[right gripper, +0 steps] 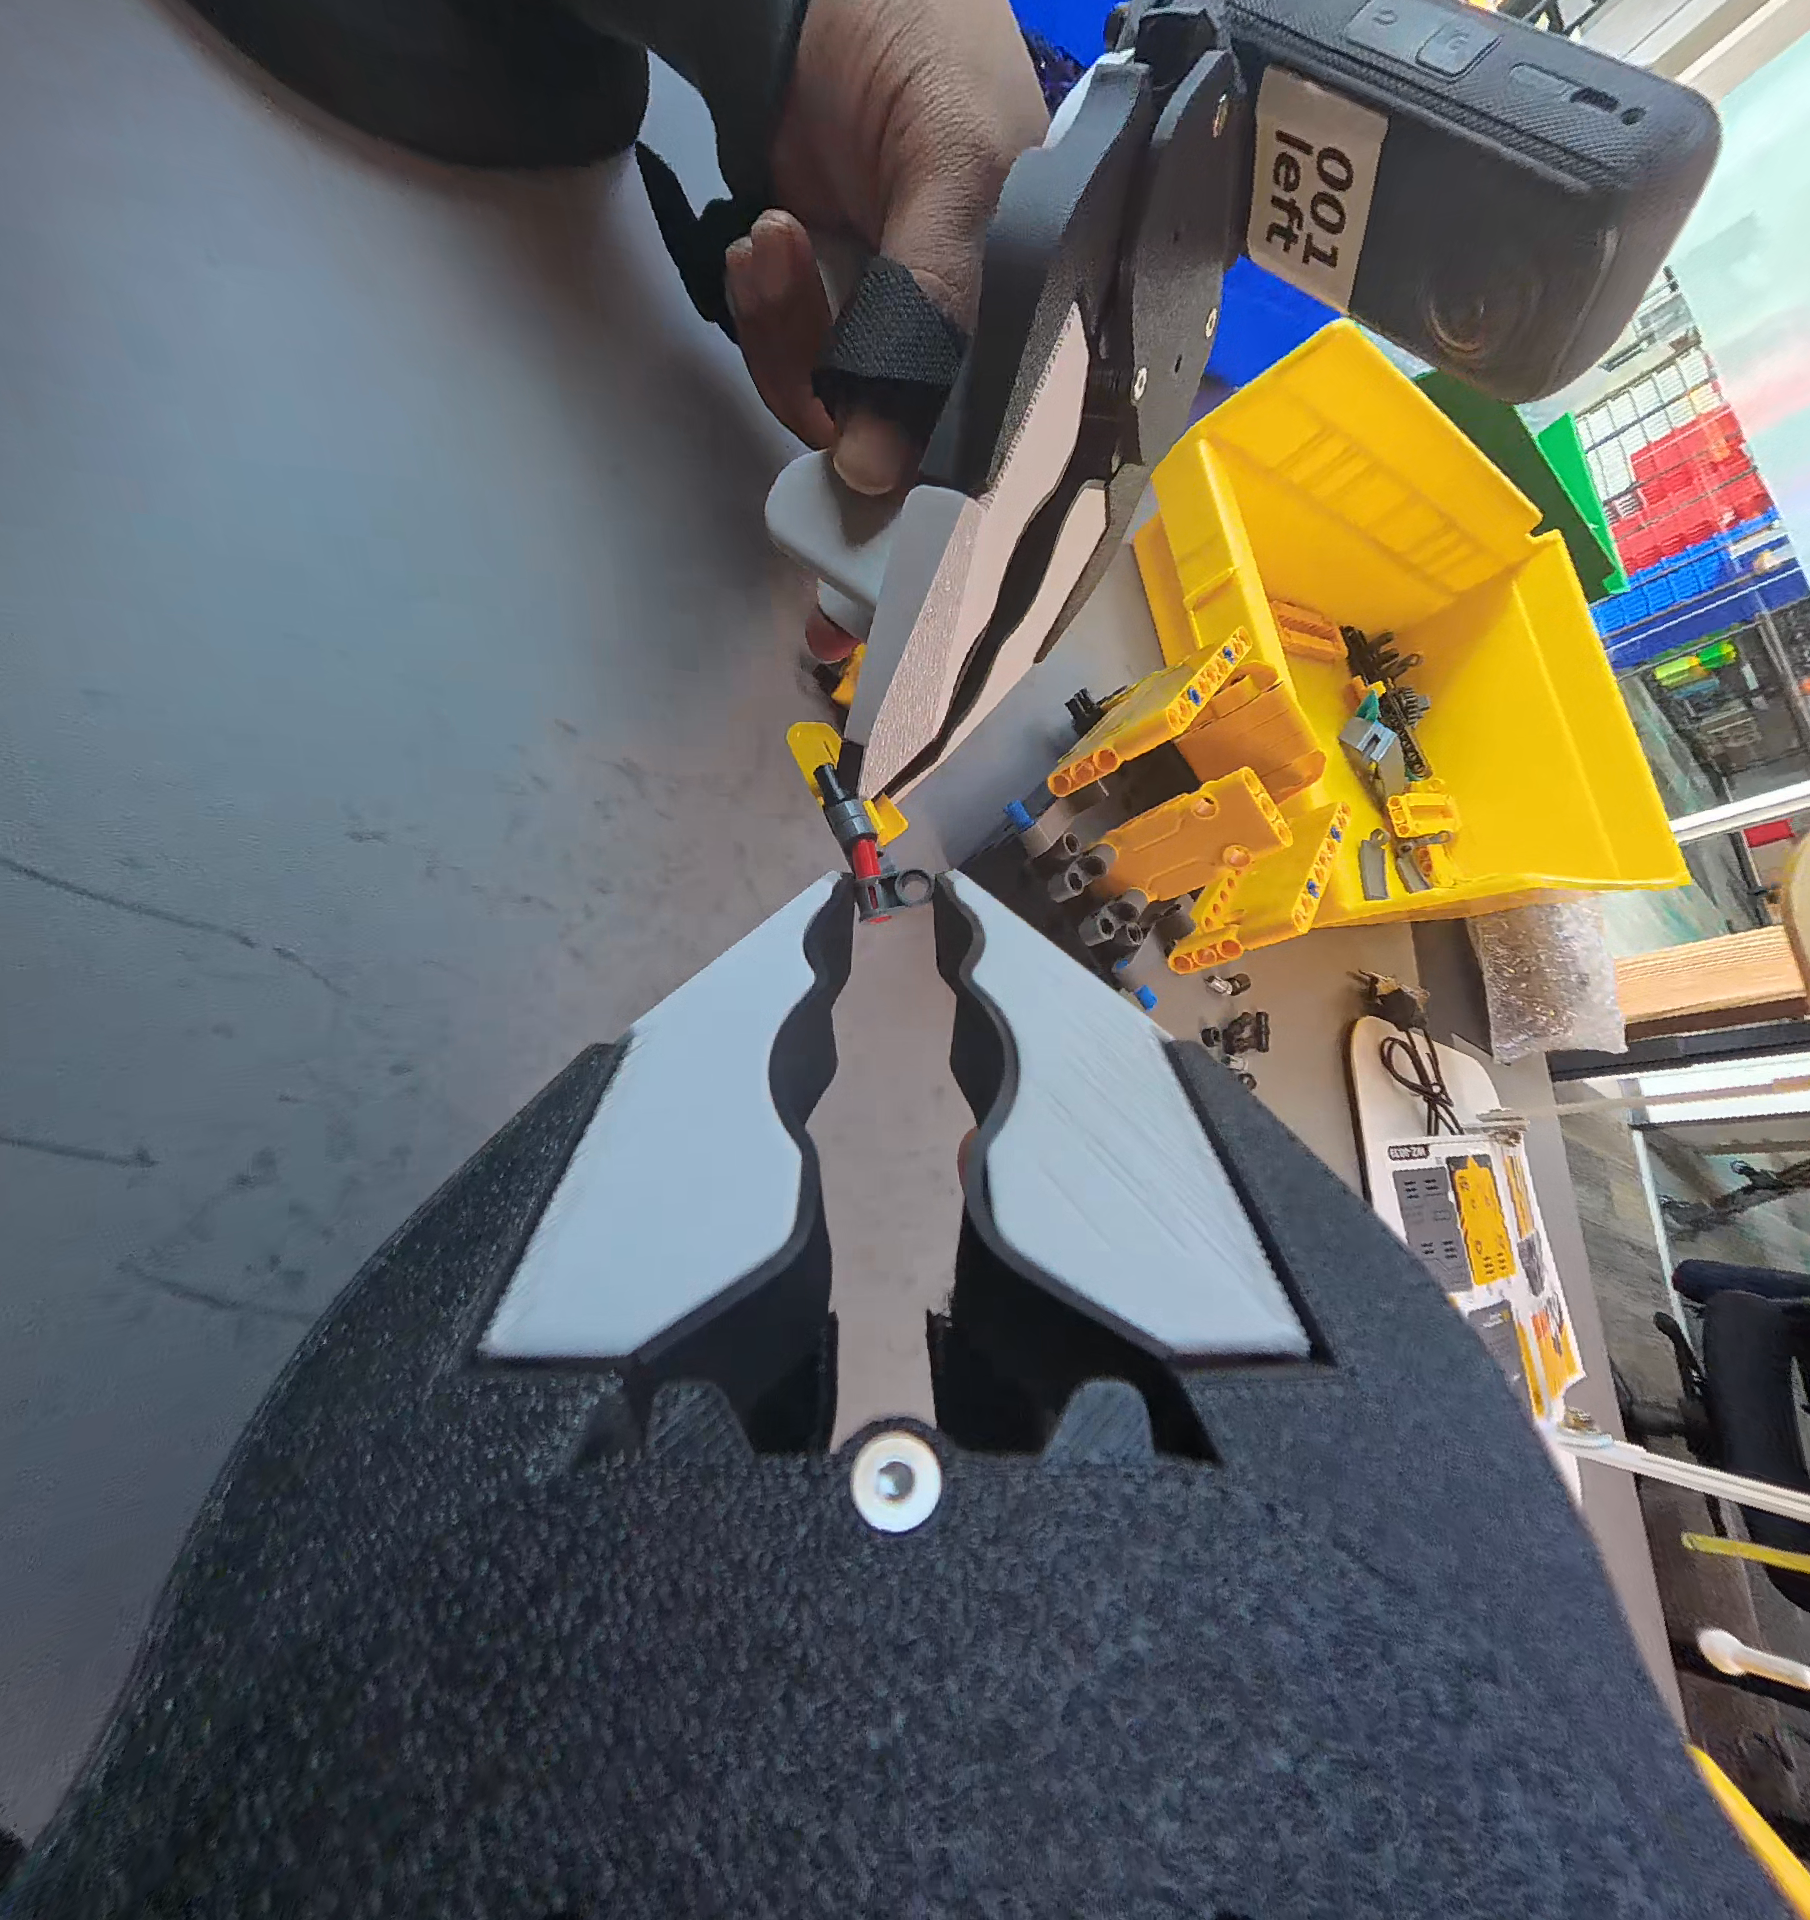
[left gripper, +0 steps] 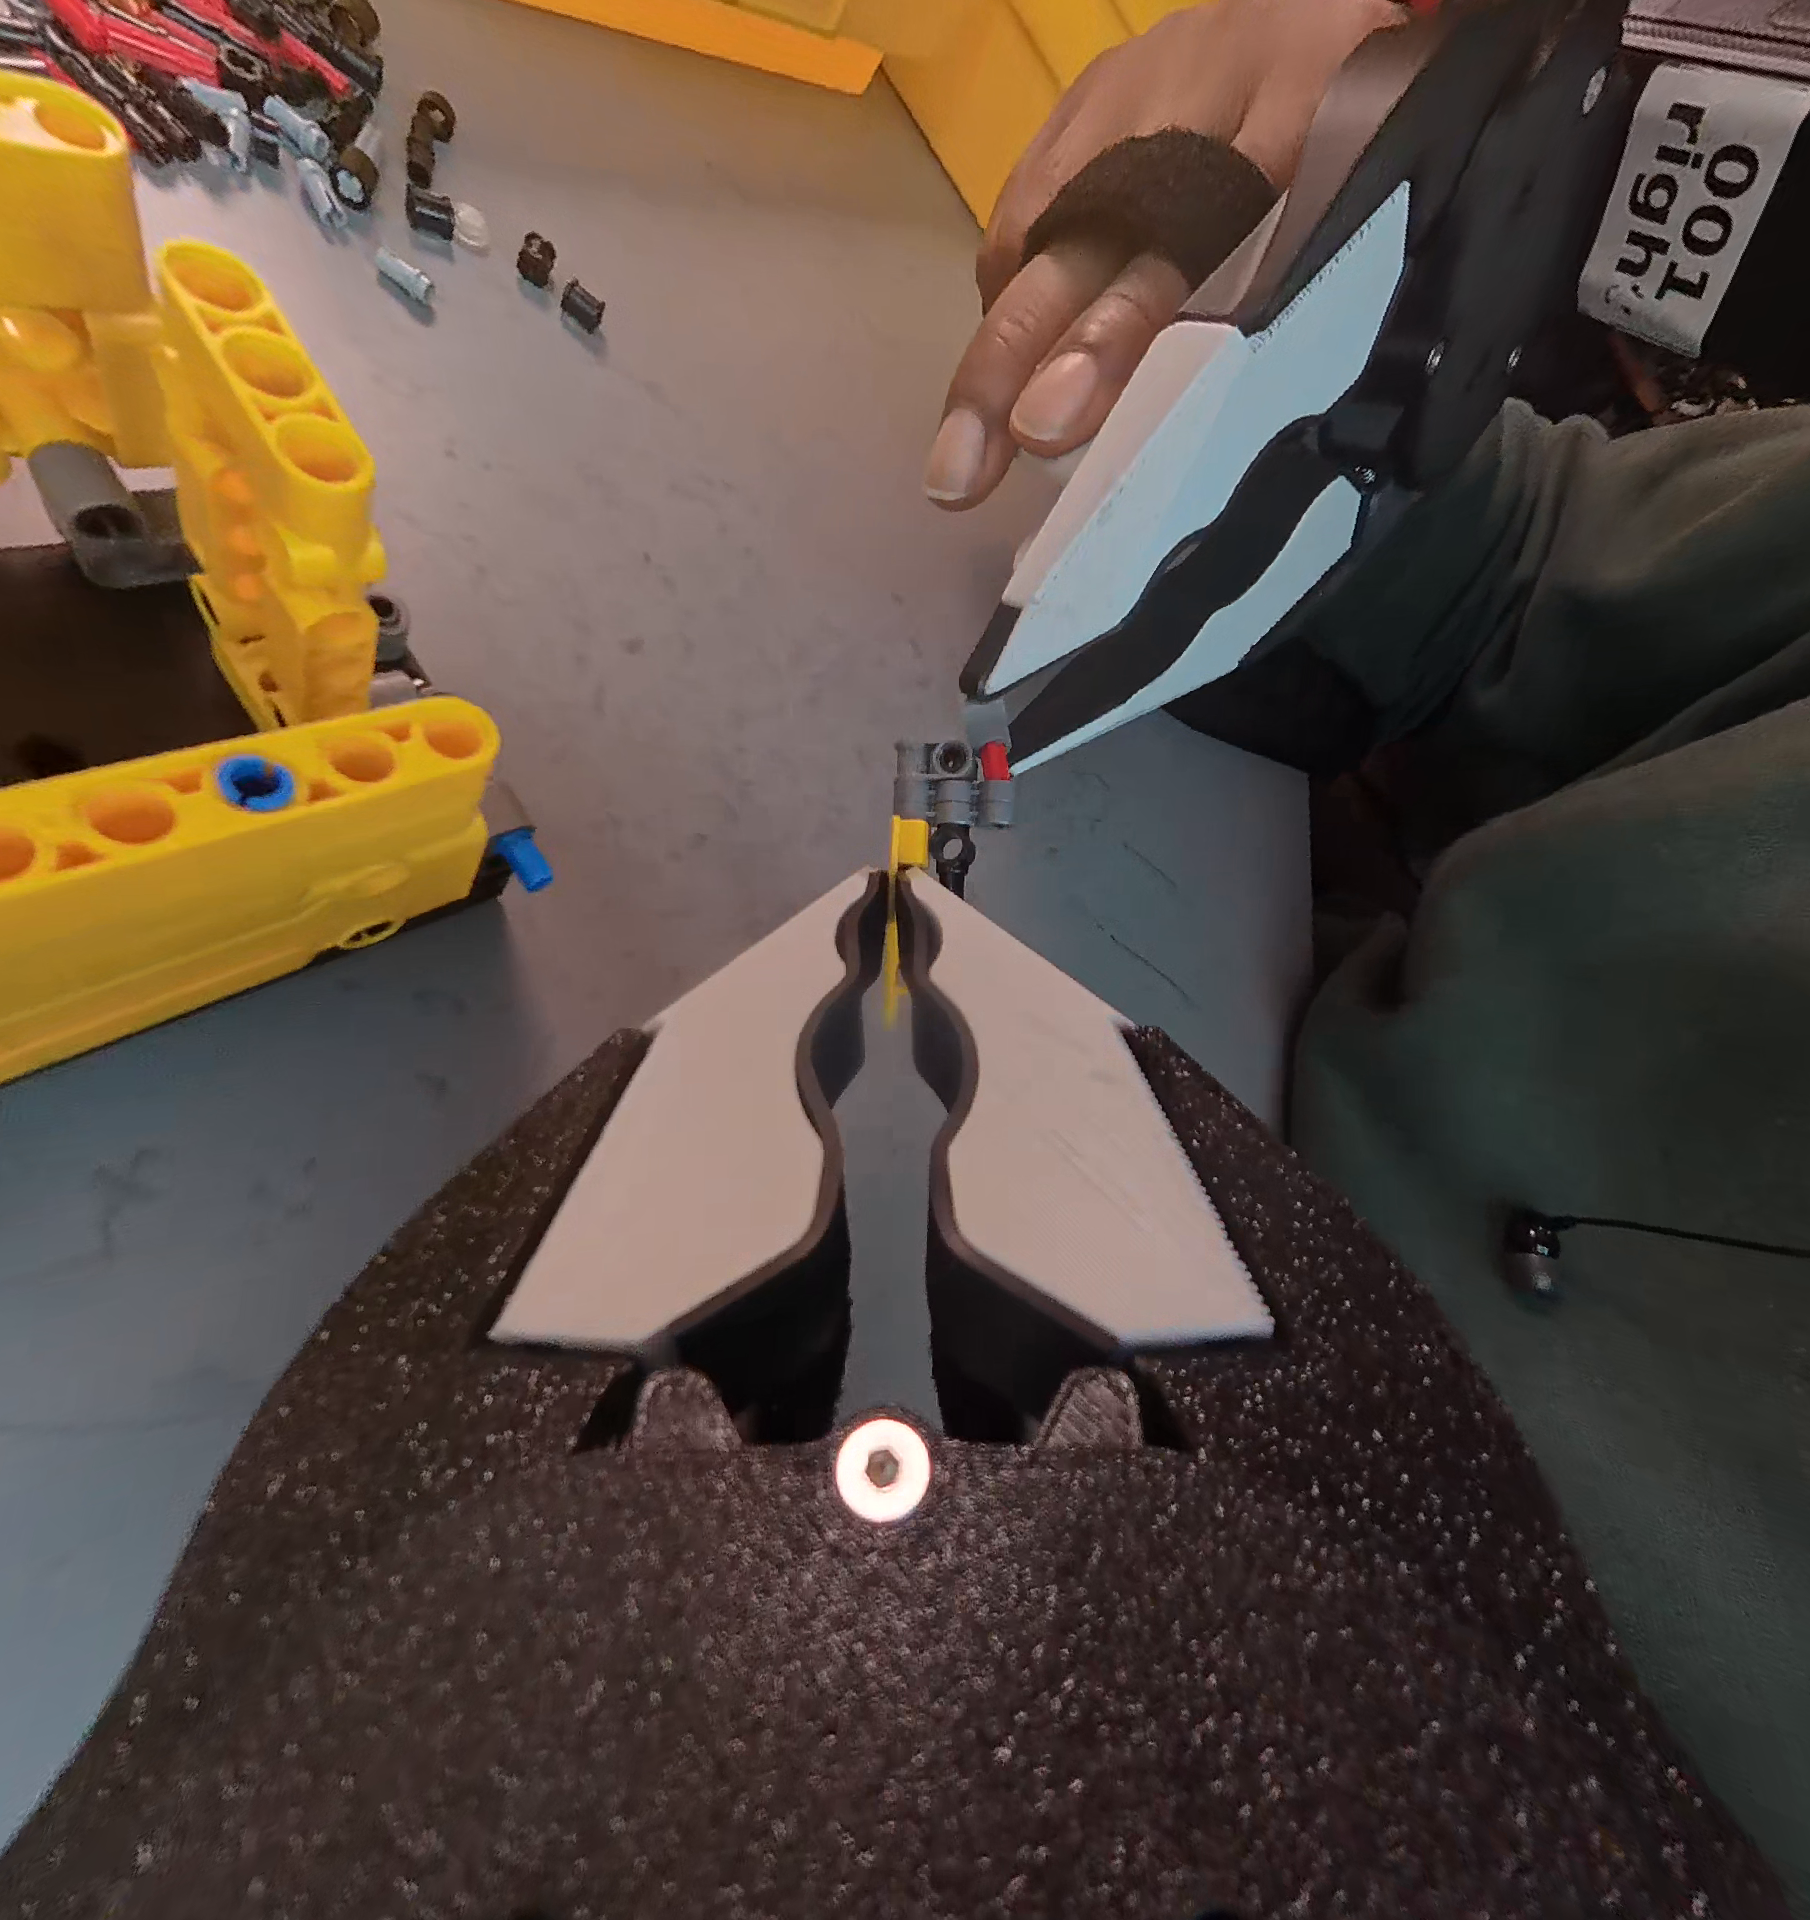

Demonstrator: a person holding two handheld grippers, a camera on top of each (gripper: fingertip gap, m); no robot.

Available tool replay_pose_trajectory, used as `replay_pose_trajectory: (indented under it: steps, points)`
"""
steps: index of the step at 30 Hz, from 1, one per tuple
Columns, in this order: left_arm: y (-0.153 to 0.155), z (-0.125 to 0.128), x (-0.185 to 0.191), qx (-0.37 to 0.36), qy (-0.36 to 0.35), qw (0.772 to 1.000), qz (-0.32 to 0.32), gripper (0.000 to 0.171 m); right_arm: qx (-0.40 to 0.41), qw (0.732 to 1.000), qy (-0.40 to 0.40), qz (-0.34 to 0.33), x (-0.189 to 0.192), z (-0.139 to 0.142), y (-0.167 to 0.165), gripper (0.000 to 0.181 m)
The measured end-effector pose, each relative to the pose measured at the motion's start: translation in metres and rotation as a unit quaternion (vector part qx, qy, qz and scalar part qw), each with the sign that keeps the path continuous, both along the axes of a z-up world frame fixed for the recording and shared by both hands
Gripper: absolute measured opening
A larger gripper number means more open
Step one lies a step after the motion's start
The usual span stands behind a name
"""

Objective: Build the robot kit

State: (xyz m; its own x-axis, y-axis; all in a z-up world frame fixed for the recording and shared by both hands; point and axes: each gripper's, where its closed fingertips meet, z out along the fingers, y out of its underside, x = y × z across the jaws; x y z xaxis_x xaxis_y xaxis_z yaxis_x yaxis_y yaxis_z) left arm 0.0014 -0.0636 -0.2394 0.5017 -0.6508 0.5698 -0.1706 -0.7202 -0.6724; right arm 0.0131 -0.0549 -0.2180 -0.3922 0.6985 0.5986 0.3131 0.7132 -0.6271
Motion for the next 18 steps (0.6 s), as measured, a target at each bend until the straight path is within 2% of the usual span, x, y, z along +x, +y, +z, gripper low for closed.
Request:
replay_pose_trajectory:
  steps: [18]
  points:
    - [0.006, -0.019, -0.007, -0.011, 0.076, 0.996, 0.044, 0.000, 0.059, 0.995, -0.047, -0.062, -0.006, -0.022, 0.006, 0.014]
